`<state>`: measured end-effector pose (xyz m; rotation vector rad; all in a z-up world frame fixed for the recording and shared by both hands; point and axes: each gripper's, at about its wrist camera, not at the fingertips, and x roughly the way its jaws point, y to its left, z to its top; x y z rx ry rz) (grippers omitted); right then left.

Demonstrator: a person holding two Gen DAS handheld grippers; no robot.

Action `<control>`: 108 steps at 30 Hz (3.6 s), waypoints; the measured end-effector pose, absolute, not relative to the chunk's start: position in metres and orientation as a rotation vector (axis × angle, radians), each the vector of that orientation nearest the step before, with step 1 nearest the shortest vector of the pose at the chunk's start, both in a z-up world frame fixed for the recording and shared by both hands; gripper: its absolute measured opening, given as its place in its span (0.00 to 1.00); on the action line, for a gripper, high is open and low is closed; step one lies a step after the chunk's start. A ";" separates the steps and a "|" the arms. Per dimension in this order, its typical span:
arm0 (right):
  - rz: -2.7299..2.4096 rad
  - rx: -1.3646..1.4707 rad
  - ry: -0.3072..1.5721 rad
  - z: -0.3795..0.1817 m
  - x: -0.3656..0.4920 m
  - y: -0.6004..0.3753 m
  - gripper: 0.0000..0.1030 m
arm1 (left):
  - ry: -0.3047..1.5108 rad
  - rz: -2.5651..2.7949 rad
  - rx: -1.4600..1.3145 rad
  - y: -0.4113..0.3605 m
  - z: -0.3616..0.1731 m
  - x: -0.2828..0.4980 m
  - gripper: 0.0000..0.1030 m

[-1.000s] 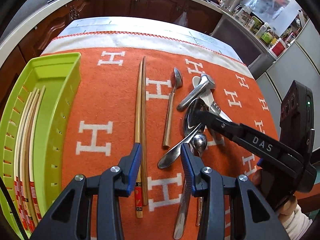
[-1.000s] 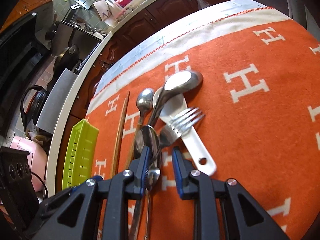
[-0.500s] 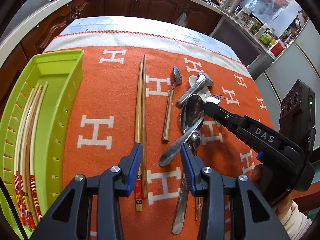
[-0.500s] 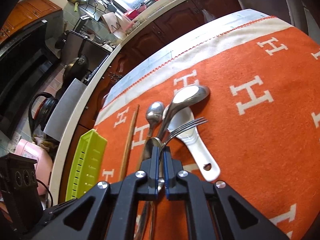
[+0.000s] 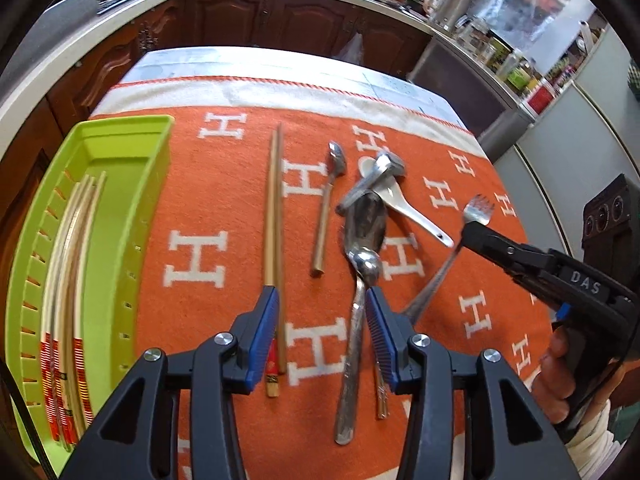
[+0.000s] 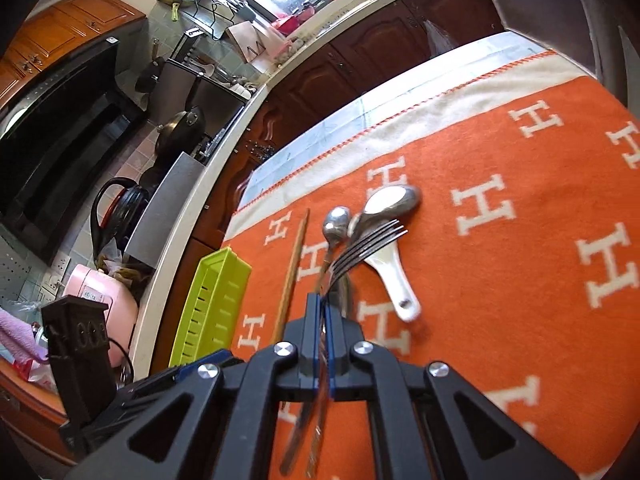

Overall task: Organize utensils
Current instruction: 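Move the left tool to a small steel spoon while the right tool moves to the steel fork, then close the left tool on the small steel spoon handle while the right tool grips the fork, then carry the spoon in the left tool into the tray and open while the right tool drops the fork there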

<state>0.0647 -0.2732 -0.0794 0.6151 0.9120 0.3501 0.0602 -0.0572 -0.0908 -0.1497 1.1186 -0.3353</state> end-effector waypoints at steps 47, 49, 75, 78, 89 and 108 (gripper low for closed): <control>0.276 0.411 1.077 -0.111 0.042 -0.291 0.05 | 1.202 -0.343 -0.171 -0.143 -0.141 0.098 0.15; 0.281 0.413 1.080 -0.112 0.042 -0.290 0.05 | 1.192 -0.324 -0.156 -0.143 -0.143 0.097 0.06; 0.458 0.402 0.999 -0.088 0.028 -0.255 0.02 | 1.061 -0.465 -0.259 -0.089 -0.103 0.044 0.02; 0.491 0.383 0.983 -0.080 0.025 -0.243 0.02 | 1.054 -0.467 -0.272 -0.078 -0.097 0.038 0.02; 0.627 0.225 0.930 -0.043 0.018 -0.178 0.02 | 0.917 -0.442 -0.262 -0.032 -0.044 -0.003 0.02; 0.840 0.156 0.883 -0.005 0.045 -0.040 0.02 | 0.859 -0.083 -0.180 0.103 0.016 -0.039 0.02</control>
